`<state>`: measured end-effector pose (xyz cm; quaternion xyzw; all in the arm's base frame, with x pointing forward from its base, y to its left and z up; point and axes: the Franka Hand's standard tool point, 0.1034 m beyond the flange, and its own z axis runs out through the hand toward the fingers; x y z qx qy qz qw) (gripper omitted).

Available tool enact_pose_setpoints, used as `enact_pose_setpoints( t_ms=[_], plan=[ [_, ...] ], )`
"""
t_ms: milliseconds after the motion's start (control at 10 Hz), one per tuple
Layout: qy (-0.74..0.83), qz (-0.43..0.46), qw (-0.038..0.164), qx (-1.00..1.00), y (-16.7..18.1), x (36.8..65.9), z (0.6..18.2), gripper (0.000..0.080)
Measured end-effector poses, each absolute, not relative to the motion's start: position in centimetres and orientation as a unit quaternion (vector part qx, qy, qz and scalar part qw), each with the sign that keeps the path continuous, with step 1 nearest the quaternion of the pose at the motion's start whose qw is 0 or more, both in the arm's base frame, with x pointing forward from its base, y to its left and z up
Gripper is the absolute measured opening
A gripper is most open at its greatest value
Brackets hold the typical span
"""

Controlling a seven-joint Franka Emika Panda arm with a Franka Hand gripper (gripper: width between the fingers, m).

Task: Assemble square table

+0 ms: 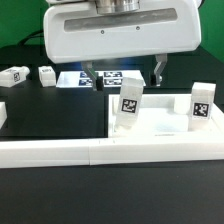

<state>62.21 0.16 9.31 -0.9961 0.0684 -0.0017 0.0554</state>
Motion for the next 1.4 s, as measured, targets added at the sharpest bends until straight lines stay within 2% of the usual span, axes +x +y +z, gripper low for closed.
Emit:
enact_pose_setpoints(
  t_ms=[200, 600, 800, 900, 1400],
  plan=[
    [0.068, 0.019, 0.056, -0.996, -0.1, 62.37, 8.78, 0.0649],
    [0.08, 0.005, 0.053, -0.995, -0.01, 62.63, 8.58, 0.0649],
    [0.099, 0.006, 0.053, -0.994, 0.02, 62.63, 8.57, 0.0387],
    [0.129, 0.008, 0.053, -0.99, 0.03, 62.63, 8.57, 0.0295],
    [0.323, 0.005, 0.053, -0.945, -0.01, 62.88, 8.37, 0.0293]
  ],
)
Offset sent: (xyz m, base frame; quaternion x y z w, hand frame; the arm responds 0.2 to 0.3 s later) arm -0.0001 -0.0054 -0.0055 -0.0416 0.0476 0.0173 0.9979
